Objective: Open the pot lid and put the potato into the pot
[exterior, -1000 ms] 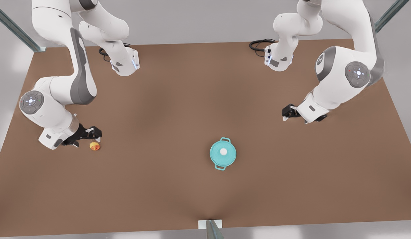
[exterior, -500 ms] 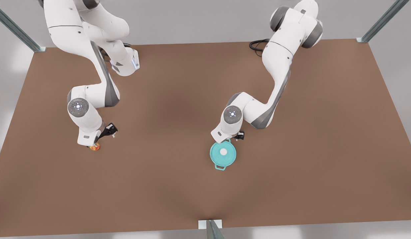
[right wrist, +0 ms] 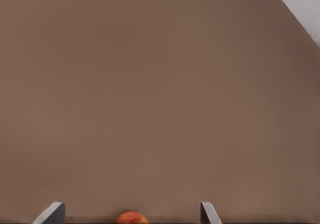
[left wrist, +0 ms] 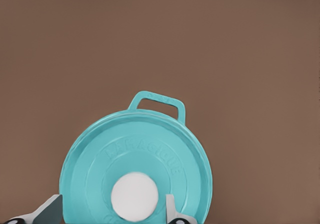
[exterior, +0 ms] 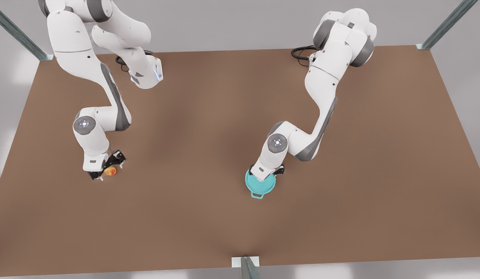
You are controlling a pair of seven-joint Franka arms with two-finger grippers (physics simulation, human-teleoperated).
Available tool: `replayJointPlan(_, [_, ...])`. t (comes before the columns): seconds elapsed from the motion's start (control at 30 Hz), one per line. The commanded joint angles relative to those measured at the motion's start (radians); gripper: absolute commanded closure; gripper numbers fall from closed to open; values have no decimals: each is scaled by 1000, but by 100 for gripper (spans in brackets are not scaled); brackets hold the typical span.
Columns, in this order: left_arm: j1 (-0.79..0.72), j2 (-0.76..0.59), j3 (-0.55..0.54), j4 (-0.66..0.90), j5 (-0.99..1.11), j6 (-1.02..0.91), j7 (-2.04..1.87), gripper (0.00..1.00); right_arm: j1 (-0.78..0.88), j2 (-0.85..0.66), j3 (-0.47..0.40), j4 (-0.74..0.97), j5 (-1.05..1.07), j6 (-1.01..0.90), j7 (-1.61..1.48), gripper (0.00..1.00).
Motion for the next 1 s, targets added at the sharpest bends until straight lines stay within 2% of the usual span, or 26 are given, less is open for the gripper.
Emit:
replayJointPlan(0.0, [0,3,0,5,2,60,-141,0,-25,1,-1,2,-33,66,-242,0])
replayJointPlan(0.13, [-2,19,0,14,2,76,-144,0,-24,-1,2,0,-39,53,-342,0])
replayJointPlan(0.27, [-3,22,0,11,4,76,-141,0,-30,4,-1,8,-36,-252,-330,0])
replayJointPlan(0.47, [-6,20,0,5,4,76,-145,0,-56,55,-4,40,10,-471,-324,0])
replayJointPlan(0.5, [-6,20,0,3,5,76,-145,4,-57,59,-4,48,13,-488,-325,0])
replayJointPlan(0.53, [-6,20,0,3,5,76,-145,12,-57,81,-6,53,14,-488,-325,0])
replayJointPlan(0.6, [-6,19,0,3,5,76,-141,48,-65,97,-4,56,16,-488,-324,0])
replayJointPlan(0.7, [-5,15,0,5,5,73,-138,66,-65,130,2,77,43,-496,-324,0])
replayJointPlan(0.83, [3,9,3,11,7,65,-132,68,-74,167,2,140,43,-499,-336,0])
replayJointPlan(0.9, [15,9,50,31,4,63,-95,68,-79,159,3,142,53,-566,-343,0])
replayJointPlan(0.97, [110,12,75,59,-7,60,57,68,-79,157,5,157,83,-579,-374,0])
